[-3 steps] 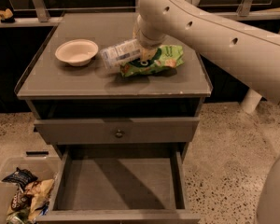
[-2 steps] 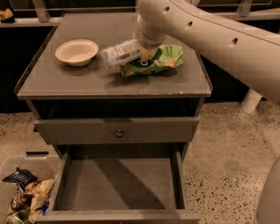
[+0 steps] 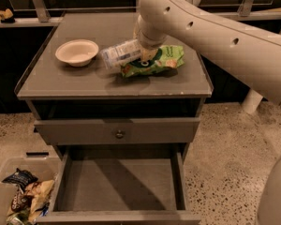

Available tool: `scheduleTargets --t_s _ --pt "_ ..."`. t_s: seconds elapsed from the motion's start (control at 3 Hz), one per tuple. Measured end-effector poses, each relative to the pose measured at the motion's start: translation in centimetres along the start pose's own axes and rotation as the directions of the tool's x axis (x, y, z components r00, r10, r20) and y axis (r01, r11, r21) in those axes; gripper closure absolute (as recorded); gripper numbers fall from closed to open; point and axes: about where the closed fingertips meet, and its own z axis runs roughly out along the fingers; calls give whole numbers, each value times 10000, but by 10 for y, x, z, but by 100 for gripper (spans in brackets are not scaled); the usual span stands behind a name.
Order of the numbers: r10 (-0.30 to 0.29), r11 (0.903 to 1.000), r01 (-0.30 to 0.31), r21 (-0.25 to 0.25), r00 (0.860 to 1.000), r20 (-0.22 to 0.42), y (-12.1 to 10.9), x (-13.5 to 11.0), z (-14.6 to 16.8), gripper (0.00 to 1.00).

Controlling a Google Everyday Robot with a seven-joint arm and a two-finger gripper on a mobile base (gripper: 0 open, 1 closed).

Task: Pick blue plastic bottle from middle drawer and place on counter

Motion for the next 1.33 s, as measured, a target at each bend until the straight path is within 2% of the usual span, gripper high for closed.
scheduleTargets --t_s 0.33,0.67,1.0,1.33 --pt "0 10000 0 -1 10000 0 0 0 0 34" --pt "0 10000 0 -1 10000 0 0 0 0 13" --pt "-1 10000 1 -2 10000 1 0 0 0 0" --pt "-1 10000 1 -3 10000 1 0 0 0 0"
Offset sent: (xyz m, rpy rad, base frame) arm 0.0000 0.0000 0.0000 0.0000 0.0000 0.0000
